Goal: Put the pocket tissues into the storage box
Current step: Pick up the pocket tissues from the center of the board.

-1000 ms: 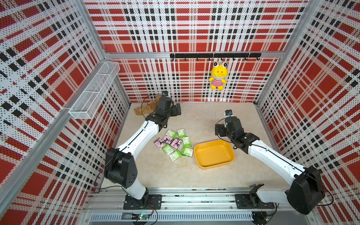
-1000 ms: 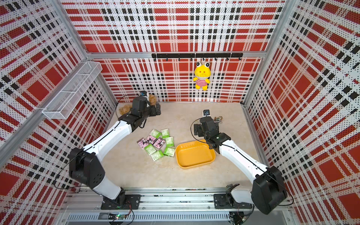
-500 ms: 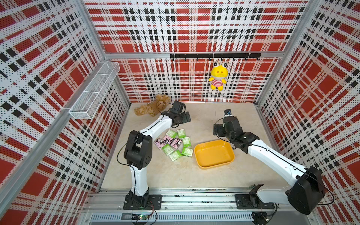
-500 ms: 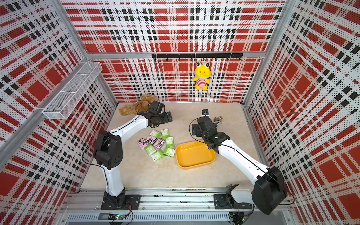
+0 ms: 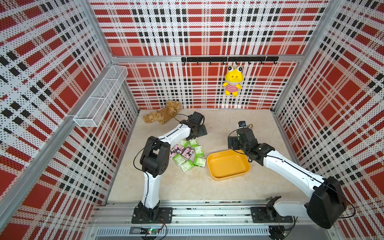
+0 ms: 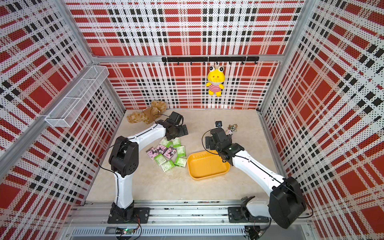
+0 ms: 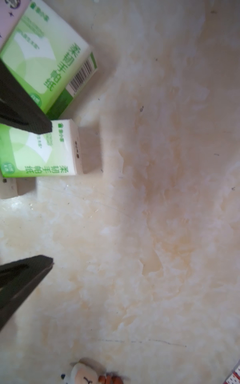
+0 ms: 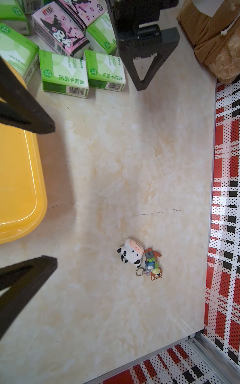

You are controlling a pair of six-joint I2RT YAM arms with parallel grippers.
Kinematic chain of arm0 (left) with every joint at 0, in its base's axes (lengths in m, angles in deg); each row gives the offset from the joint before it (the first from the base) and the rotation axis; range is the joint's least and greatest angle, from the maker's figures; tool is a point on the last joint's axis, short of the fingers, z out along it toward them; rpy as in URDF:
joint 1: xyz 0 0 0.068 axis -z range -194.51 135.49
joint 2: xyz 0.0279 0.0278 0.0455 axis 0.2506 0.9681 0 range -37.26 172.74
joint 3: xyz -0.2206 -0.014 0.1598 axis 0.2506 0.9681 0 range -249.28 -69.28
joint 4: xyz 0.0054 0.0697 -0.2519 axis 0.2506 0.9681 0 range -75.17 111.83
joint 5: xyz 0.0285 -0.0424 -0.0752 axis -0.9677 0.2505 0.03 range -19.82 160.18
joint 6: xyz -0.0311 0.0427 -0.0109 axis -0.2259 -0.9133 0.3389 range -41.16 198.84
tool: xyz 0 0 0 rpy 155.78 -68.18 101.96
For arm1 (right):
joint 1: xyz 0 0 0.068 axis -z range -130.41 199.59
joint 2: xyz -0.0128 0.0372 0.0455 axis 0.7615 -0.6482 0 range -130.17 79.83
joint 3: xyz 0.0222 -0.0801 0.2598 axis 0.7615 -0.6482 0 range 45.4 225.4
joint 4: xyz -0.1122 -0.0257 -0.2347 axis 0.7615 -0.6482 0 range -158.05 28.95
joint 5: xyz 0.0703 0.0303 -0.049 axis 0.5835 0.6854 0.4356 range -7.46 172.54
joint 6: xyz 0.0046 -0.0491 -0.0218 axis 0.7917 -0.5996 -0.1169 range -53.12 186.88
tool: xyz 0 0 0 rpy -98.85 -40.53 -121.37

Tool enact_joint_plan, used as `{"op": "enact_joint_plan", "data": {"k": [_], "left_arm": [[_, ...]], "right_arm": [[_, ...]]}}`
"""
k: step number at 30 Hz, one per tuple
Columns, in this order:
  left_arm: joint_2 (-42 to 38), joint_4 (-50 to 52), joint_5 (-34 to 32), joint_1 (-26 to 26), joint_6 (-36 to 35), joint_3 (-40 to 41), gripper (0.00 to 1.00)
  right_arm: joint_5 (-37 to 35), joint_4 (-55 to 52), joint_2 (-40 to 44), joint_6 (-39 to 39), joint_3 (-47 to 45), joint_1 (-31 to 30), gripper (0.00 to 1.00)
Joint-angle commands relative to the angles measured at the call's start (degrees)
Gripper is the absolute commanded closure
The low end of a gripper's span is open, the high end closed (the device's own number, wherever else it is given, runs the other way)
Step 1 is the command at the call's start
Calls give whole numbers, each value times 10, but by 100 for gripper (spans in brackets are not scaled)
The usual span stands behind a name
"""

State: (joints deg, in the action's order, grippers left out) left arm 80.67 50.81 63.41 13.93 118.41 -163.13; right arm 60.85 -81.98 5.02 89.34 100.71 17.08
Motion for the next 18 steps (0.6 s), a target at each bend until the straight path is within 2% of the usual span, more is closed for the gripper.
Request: {"op": "enact_joint_plan", "data": {"k": [1,6,18], "left_arm": [[-9,32,-33,6,6,16,1],[-26,28,-36,12,16,56,1],[-28,24,-17,22,26,67,1]], "right_arm": [[3,-4,7,7,-7,-2,0],[8,2,-1,9,-12,-2,0],[13,-2,-2,8,-15,-2,0]]}}
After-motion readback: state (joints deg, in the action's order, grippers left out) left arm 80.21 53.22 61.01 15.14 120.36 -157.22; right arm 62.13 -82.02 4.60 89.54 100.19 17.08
